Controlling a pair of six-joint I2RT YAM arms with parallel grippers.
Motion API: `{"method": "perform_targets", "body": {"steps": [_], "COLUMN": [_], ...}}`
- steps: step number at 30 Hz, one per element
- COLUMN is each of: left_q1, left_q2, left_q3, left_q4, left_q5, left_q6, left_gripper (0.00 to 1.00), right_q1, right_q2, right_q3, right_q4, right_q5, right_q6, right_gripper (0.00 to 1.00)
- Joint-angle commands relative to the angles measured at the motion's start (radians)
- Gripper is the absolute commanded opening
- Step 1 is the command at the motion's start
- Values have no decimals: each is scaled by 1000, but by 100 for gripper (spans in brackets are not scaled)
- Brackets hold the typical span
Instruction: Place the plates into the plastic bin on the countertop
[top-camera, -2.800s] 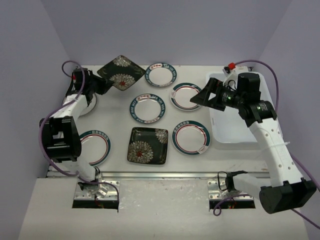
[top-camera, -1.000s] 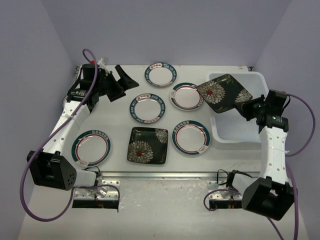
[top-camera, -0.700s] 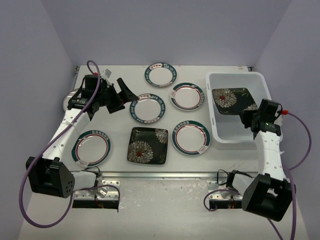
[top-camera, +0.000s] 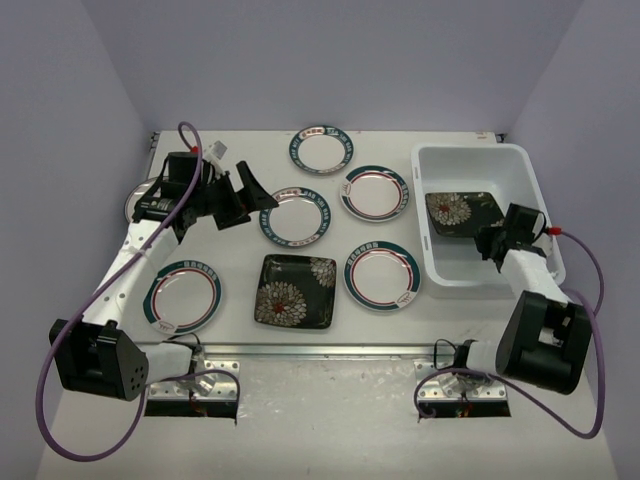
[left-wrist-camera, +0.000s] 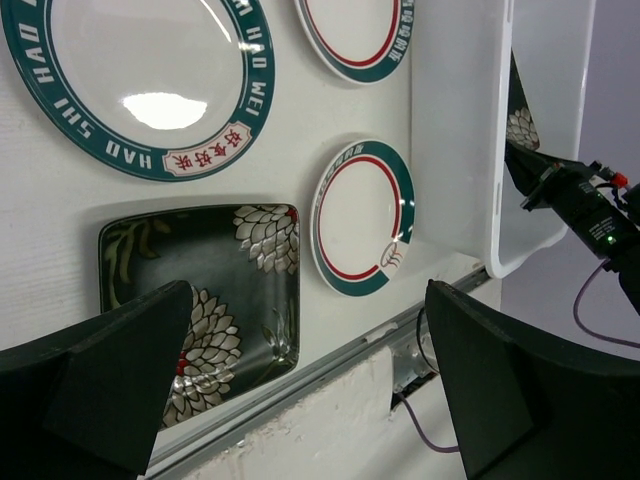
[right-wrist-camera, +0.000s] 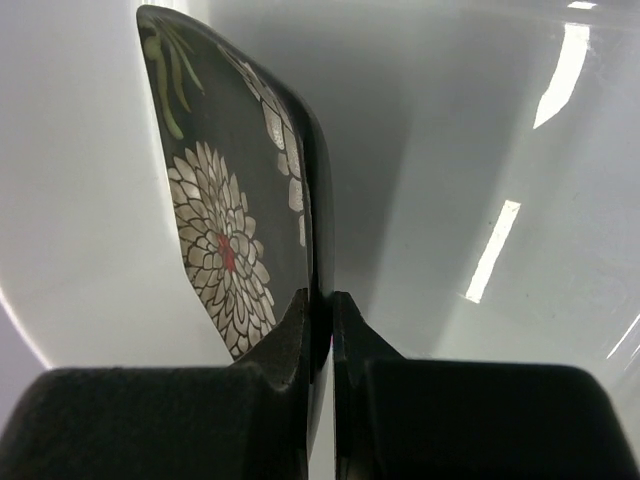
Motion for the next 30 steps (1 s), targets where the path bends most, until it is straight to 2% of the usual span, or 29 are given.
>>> {"method": "perform_targets", "body": {"steps": [1,6,8,11,15,19,20,24,26,30], "left_q1": [-2,-2,-2,-2,-2,7,10,13,13,10], "left_q2": [0,1,1,1,1,8,11,19,21,43], "left_q3": [33,38,48,50,45,34,29,-18,-44,-77], "left_q4": [-13,-24,-38,-55,-72,-116,-124,-166,-178,-195], "left_q5": [11,16,8,-10,-52,-140,-153,-211,-237,-238], "left_q6": [37,44,52,62,68,95,101,119,124,150], "left_gripper": [100,100,100,100,100,100,100,100,100,100], "right_q1": [4,4,3,3,3,3,3,5,8,8], "right_q2": [34,134,179,220,240,214,204,137,98,71], "right_q3": [62,97,139,184,211,212,214,214,202,243], "right_q4": [239,261,250,237,212,176,157,5,-44,-121], "right_q5": [-38,-79,-81,-120,-121,-109,-109,-134,-137,-181], "right_q6": [-12,-25,-53,-52,-54,-51,-45,-21,-14,-63], "right_gripper": [6,8,11,25,57,75,84,90,99,99]}}
